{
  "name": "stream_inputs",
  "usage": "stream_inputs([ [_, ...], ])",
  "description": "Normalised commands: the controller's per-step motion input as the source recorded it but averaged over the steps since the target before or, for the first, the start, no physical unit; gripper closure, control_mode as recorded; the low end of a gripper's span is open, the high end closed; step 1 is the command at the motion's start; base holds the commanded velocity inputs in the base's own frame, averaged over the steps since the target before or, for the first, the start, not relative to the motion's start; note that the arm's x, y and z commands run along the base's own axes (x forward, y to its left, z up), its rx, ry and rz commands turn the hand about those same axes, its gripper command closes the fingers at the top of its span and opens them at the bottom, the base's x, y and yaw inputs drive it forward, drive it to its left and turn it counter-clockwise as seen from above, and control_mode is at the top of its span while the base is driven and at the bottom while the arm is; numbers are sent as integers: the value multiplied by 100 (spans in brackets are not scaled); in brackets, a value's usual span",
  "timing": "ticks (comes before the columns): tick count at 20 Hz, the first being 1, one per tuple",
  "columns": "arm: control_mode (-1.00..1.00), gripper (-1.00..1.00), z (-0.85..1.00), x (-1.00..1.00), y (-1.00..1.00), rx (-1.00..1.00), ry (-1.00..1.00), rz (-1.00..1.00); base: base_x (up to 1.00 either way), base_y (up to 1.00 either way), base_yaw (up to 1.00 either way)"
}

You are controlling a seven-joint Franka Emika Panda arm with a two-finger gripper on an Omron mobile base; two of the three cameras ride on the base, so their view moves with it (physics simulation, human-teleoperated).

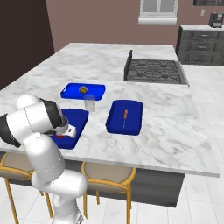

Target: Take the cupcake and donut from the fridge and place them on the empty tray on the dining counter.

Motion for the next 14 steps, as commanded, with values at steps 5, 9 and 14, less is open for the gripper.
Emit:
stream_inputs([
  [5, -100, -100, 13, -2, 0, 0, -4, 0, 0, 0, 0],
  [9, -100, -100, 41, -1, 0, 0, -4, 0, 0, 0, 0],
  [14, -100, -100, 86, -37, -11, 1, -2, -2, 0, 0, 0],
])
